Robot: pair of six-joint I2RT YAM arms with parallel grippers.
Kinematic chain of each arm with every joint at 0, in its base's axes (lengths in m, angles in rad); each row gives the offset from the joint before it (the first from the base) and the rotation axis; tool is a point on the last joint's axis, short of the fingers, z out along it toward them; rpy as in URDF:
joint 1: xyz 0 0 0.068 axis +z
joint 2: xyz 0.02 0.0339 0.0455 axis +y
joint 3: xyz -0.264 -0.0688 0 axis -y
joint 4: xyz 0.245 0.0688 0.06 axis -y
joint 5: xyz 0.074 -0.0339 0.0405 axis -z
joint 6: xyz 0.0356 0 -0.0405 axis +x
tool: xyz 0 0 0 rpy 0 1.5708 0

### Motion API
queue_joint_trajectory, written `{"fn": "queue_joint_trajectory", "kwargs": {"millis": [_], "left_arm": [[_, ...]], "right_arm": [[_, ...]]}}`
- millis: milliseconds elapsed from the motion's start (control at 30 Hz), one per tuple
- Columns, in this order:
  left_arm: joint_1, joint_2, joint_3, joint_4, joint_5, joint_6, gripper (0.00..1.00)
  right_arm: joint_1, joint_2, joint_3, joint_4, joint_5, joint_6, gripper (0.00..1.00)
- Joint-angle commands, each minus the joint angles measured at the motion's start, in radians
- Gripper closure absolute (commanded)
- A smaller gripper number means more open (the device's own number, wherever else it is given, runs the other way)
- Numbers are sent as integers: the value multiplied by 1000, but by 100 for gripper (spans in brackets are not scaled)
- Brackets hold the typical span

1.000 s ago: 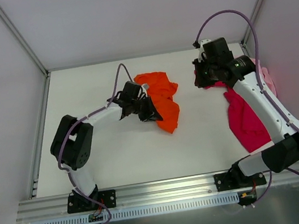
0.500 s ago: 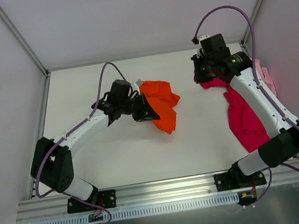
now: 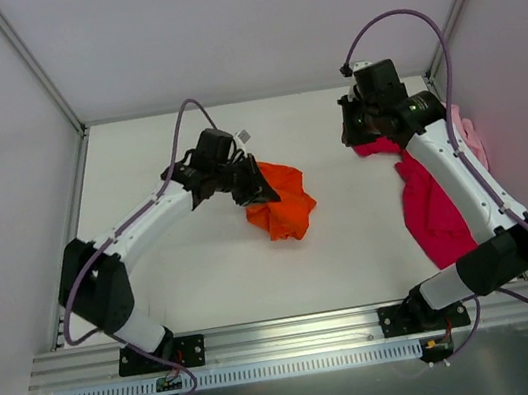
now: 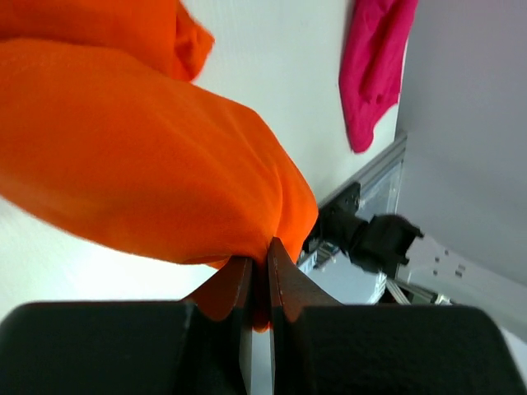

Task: Fold and stack the t-shirts

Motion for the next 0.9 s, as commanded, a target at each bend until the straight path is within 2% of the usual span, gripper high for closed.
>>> {"fn": "queue_joint_trajectory", "kwargs": {"millis": [0,200,367,600,633,667,733,767,867], "left_arm": [[-8,153,151,-3,-35,29,100],[41,410,398,-49,-2,43,100],[97,542,581,-139,-28,85,100],[154,619,607,-168,-95,75,100],[159,623,613,-170,-95,67,97],[162,629,615,-168,-91,66,86],[168,640,615,-171,-89,65,54],[168,640,615,-173,-95,70,12],[167,601,586,-133,-95,98,1]], "right_arm": [[-4,-47,7,13,-5,2,99],[-4,-81,-7,-7,8,-9,99],[-4,-107,-33,-18,25,-16,99],[-4,-116,-53,-35,9,-19,99],[-4,-116,-53,-36,9,-18,99],[-4,-114,-53,-36,8,-18,98],[-4,-118,-55,-36,0,-18,95],[-4,-119,-56,-33,-3,-16,94],[-4,-119,-67,-30,-12,-16,91]]}}
